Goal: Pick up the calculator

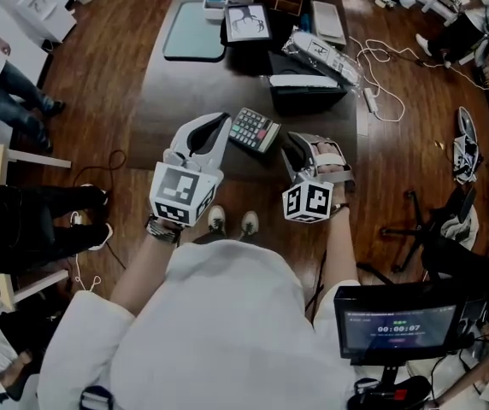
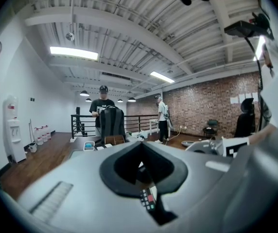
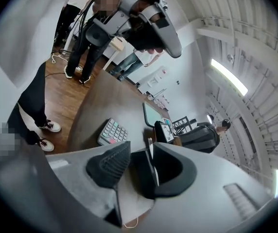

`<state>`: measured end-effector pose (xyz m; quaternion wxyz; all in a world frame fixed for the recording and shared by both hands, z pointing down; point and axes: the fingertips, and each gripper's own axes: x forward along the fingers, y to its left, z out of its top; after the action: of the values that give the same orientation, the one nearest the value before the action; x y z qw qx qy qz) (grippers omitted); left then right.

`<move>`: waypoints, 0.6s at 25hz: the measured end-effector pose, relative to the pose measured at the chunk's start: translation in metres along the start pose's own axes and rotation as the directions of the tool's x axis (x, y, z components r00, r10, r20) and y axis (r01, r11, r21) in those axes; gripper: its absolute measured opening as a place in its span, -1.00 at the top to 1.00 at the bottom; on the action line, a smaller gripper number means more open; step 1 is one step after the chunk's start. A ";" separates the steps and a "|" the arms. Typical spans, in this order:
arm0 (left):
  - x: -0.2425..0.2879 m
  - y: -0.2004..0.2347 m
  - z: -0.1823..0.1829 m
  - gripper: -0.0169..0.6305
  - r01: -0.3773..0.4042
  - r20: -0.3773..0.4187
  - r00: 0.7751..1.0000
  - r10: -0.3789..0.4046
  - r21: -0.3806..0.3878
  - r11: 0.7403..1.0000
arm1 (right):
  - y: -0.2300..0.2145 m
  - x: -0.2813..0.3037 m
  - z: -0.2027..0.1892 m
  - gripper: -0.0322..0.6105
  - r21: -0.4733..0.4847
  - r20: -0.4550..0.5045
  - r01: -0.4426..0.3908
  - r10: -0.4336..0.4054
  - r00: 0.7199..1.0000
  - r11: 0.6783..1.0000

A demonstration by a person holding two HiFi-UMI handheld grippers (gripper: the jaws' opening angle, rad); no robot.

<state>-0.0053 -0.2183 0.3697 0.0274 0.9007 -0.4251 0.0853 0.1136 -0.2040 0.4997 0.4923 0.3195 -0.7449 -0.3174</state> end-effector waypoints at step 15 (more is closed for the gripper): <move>-0.002 0.010 -0.006 0.93 -0.013 0.014 1.000 0.014 -0.046 0.999 | 0.027 0.034 0.008 0.45 0.008 0.004 -0.064 0.064 0.998 0.998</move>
<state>-0.0151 -0.2228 0.3746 0.0444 0.8975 -0.4333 0.0690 0.0909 -0.2133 0.5362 0.4994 0.2969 -0.7569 -0.2992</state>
